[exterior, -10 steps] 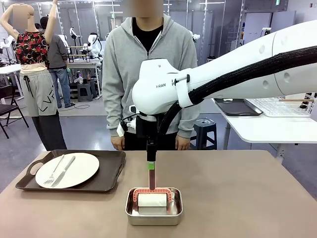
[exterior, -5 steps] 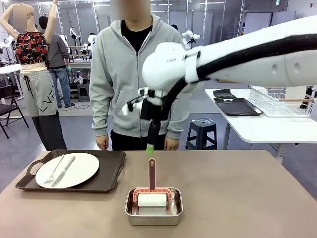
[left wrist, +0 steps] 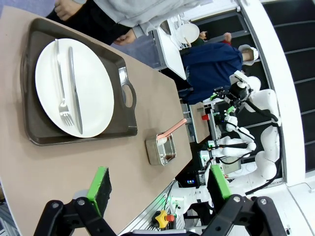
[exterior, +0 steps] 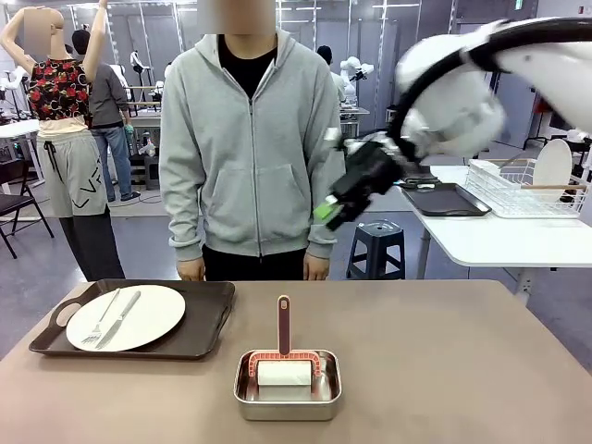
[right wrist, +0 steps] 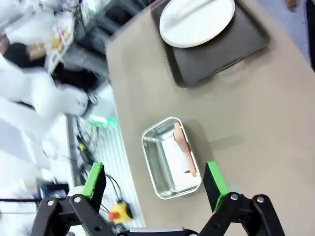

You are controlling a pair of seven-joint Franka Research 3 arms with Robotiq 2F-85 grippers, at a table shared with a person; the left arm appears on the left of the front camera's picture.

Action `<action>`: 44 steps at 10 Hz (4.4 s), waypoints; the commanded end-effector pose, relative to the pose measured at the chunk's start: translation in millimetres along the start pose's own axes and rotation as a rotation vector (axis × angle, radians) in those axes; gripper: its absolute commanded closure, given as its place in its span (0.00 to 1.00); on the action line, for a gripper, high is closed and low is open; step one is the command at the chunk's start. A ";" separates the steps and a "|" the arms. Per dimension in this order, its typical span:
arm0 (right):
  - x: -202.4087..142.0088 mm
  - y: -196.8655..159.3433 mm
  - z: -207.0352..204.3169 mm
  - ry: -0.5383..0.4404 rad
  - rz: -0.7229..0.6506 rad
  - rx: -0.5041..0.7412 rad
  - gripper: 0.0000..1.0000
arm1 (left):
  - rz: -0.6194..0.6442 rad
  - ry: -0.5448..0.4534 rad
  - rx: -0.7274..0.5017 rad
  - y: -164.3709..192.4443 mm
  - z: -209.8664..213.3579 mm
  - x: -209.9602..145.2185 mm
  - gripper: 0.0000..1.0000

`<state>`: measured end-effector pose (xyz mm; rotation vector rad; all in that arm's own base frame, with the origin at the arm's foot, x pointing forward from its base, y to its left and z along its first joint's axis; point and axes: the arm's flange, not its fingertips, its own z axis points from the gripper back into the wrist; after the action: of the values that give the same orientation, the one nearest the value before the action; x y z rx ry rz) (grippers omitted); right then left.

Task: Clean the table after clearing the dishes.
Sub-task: When the right (or left) Handle tray is removed, use the right hand (or left hand) to clean the right (or left) side of the table with the Lint Roller.

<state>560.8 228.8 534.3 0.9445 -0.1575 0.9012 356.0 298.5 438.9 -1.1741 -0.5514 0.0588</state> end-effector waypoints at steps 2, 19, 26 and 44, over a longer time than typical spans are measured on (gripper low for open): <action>-106.2 -10.4 53.0 -0.276 -0.191 0.091 0.00 | -0.007 -0.004 0.000 -1.6 2.7 -0.6 0.00; -469.5 -109.3 227.1 -0.860 -0.507 0.104 0.00 | -0.007 -0.004 0.000 -1.6 2.7 -0.6 0.00; -469.5 -109.3 227.1 -0.860 -0.507 0.104 0.00 | -0.007 -0.004 0.000 -1.6 2.7 -0.6 0.00; -469.5 -109.3 227.1 -0.860 -0.507 0.104 0.00 | 0.000 0.000 0.000 0.0 -0.2 0.0 0.00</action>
<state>399.2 -252.3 372.8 1.3501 -0.5786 -0.0068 356.3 298.1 438.8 -1.1744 -0.5505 0.0582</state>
